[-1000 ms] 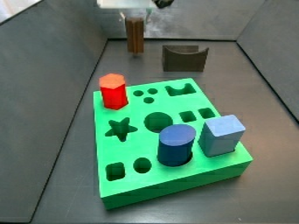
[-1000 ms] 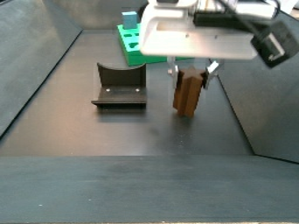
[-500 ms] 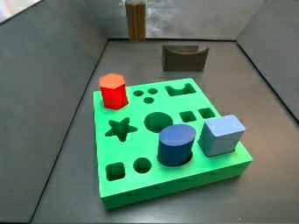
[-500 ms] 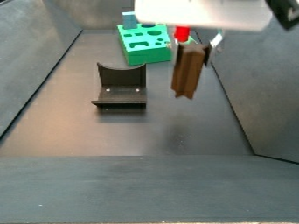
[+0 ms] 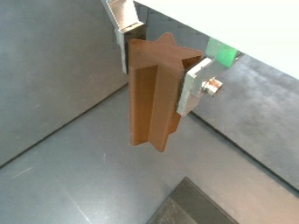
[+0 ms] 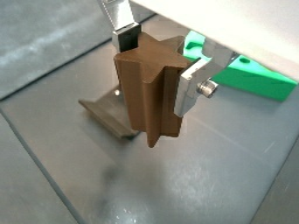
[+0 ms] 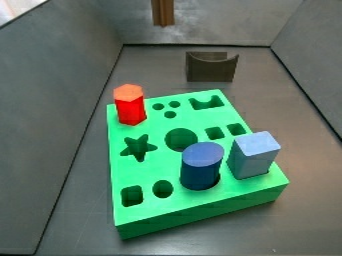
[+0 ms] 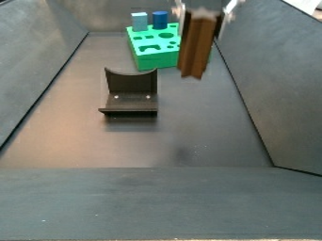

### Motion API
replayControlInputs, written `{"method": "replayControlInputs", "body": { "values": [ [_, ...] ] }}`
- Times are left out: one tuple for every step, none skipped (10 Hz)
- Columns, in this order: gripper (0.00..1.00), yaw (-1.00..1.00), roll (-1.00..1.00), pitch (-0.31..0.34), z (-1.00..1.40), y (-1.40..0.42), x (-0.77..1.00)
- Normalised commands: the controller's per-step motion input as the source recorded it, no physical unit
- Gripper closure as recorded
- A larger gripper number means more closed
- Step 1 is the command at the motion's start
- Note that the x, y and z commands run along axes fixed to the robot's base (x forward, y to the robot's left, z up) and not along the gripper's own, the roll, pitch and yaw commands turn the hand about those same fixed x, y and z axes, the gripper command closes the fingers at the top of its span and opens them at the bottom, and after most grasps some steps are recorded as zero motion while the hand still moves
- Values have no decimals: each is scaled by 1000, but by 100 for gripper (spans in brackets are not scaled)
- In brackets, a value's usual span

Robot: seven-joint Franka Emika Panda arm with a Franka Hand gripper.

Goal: Pick up the star object. Move up. Move to above the board. Insert the star object.
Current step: Move to above the board.

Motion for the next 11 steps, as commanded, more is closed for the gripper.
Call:
{"method": "replayControlInputs", "body": {
  "values": [
    [100,29,51,91,1000,-112,128],
    [100,30,63,97,1000,-103,116],
    [100,32,70,98,1000,-96,109],
    [100,32,87,98,1000,-82,89],
    [100,31,92,100,1000,-78,81],
    [100,32,100,103,837,-50,54],
    [100,32,99,100,680,-35,34],
    [100,32,94,95,469,-24,19],
    [100,31,87,95,365,-21,14],
    [100,-79,21,560,124,-1000,15],
    [100,-61,35,502,103,-1000,22]
  ]
}}
